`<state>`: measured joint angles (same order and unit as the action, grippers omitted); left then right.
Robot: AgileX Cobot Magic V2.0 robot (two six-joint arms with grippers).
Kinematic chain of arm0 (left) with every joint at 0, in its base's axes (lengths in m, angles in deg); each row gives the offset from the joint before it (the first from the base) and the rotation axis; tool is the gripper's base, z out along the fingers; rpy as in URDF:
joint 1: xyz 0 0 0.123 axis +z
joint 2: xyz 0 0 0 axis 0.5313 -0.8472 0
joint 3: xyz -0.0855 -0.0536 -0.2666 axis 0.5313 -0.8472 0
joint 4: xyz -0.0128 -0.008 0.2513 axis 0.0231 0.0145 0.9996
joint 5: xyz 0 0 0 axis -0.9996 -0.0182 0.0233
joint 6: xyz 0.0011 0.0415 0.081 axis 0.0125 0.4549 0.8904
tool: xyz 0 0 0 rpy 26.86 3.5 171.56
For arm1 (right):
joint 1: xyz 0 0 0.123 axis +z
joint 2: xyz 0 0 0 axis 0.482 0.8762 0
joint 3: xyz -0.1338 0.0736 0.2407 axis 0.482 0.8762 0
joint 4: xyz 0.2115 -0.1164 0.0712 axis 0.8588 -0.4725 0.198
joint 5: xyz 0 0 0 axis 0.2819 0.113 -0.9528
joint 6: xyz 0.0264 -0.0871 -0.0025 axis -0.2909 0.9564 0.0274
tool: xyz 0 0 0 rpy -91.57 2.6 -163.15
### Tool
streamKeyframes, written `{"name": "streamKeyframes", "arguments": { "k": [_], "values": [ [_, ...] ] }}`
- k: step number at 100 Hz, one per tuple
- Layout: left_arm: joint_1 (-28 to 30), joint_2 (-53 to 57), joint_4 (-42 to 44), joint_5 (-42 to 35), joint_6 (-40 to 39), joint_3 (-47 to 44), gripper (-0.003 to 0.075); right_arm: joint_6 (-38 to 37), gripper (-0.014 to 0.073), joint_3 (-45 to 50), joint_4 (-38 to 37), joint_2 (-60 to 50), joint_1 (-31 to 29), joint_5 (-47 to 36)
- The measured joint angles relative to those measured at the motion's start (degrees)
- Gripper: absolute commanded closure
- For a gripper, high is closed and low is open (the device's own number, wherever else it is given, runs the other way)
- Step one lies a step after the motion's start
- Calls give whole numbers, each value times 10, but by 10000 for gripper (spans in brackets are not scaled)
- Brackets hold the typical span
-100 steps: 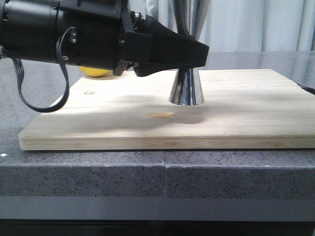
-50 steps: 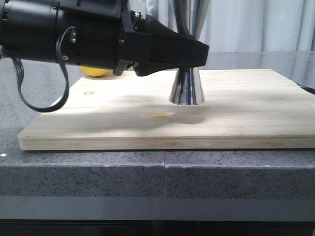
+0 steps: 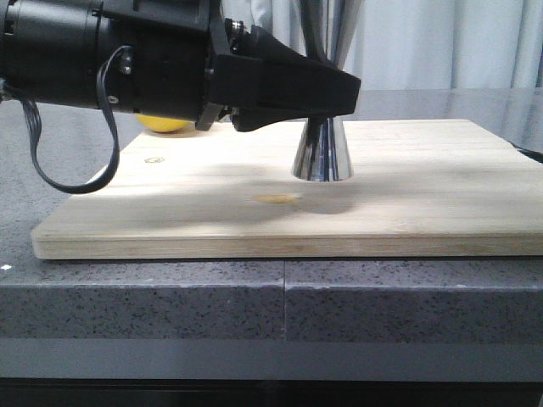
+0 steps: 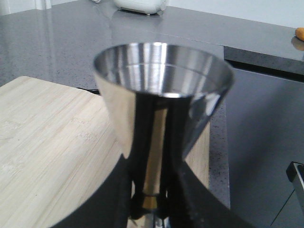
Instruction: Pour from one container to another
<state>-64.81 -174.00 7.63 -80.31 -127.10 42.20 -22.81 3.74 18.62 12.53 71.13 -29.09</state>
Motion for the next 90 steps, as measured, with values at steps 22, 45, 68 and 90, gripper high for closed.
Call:
{"name": "streamKeyframes", "arguments": {
  "k": [22,45,68,90],
  "values": [
    [0,0,0,0,0,0,741,0,322,0,-14,0,0,0],
    [0,0,0,0,0,0,741,0,322,0,-17,0,0,0],
    [0,0,-2,3,0,0,741,0,322,0,-18,0,0,0],
    [0,0,-9,14,0,0,741,0,322,0,-19,0,0,0]
  ]
}}
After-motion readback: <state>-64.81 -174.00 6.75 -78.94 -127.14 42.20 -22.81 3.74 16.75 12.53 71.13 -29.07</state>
